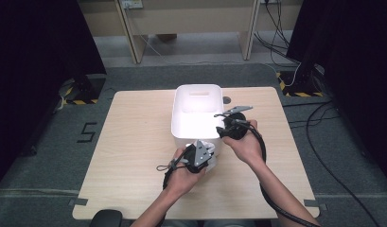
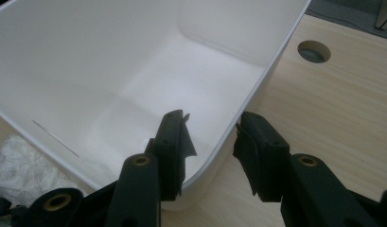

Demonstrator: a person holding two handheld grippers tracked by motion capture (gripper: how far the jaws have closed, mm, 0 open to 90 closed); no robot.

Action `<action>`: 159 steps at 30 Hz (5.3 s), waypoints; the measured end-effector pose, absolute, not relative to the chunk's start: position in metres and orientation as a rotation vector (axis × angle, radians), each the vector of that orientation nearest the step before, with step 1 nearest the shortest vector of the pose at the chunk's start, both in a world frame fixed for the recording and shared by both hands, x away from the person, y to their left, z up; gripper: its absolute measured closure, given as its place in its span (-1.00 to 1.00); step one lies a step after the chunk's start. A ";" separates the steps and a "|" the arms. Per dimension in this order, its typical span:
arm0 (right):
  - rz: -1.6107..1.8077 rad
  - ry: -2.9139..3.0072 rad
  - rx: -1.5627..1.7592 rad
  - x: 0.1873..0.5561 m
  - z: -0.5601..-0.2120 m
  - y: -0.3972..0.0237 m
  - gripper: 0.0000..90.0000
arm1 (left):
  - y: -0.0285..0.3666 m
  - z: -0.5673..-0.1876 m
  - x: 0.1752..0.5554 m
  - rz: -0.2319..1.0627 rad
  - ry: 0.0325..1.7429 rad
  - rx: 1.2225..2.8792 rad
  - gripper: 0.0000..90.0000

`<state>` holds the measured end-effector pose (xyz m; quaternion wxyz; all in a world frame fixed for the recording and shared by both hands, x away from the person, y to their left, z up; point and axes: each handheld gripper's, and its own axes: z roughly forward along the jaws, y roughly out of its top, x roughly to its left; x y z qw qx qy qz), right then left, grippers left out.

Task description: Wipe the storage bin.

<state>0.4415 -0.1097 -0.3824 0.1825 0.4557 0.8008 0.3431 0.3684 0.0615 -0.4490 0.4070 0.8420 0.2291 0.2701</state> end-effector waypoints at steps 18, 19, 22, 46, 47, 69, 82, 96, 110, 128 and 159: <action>0.974 2.258 1.293 0.441 -0.382 -0.110 0.38 | 0.057 -0.459 0.370 0.689 0.566 2.166 0.72; 0.974 2.259 1.296 0.441 -0.382 -0.110 0.38 | 0.056 -0.460 0.371 0.689 0.566 2.167 0.72; 0.974 2.261 1.294 0.442 -0.382 -0.110 0.38 | 0.055 -0.462 0.372 0.685 0.566 2.173 0.72; 0.980 2.254 1.289 0.441 -0.382 -0.111 0.39 | 0.045 -0.488 0.379 0.638 0.587 2.228 0.72; 0.981 2.253 1.289 0.441 -0.382 -0.111 0.39 | 0.045 -0.487 0.379 0.634 0.588 2.229 0.72; 0.993 2.240 1.320 0.441 -0.382 -0.111 0.42 | 0.037 -0.464 0.377 0.637 0.589 2.156 0.72; 0.996 2.239 1.328 0.441 -0.382 -0.111 0.42 | 0.034 -0.451 0.375 0.652 0.564 2.141 0.72; 0.995 2.240 1.327 0.442 -0.382 -0.111 0.42 | 0.031 -0.431 0.372 0.704 0.527 2.099 0.72; 0.988 2.247 1.329 0.442 -0.381 -0.111 0.42 | 0.025 -0.429 0.374 0.711 0.506 2.103 0.72; 0.994 2.248 1.327 0.442 -0.381 -0.111 0.42 | 0.018 -0.433 0.378 0.705 0.506 2.098 0.72; 1.003 2.249 1.321 0.442 -0.382 -0.111 0.42 | 0.012 -0.487 0.388 0.667 0.511 2.198 0.72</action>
